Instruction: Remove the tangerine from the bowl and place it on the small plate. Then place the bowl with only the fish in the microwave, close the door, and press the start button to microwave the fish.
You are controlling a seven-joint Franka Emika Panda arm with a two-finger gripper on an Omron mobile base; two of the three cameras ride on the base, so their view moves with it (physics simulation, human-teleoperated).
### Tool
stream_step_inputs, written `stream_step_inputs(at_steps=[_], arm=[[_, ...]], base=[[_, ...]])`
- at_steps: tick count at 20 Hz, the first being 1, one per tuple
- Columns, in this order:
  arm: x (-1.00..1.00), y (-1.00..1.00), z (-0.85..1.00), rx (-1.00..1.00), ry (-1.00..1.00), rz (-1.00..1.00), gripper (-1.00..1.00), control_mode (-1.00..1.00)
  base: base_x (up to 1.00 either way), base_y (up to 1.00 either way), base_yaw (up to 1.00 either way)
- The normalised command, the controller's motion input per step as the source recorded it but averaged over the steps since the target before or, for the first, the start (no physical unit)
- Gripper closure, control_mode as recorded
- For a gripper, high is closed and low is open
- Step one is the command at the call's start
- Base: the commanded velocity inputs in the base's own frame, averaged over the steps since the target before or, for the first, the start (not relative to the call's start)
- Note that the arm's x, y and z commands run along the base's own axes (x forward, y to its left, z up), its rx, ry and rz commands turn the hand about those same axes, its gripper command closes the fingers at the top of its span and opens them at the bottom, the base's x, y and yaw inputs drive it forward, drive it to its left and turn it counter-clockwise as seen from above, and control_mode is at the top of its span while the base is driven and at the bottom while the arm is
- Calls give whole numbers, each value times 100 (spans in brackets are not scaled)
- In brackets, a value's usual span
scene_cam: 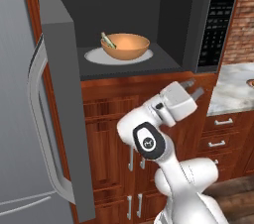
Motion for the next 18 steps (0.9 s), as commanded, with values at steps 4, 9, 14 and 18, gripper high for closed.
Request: stream_step_inputs(at_steps=[4,9,14,18], arm=[[-86,86,-23,-7,0,2,-100,-100],[-58,51,-32,-2,3,2,-100,-100],[0,12,-44,-7,4,0,-100,-100],[-6,45,-25,-13,0,16,-100,-100]], base=[[0,0,0],[0,0,0],[0,0,0],[0,0,0]])
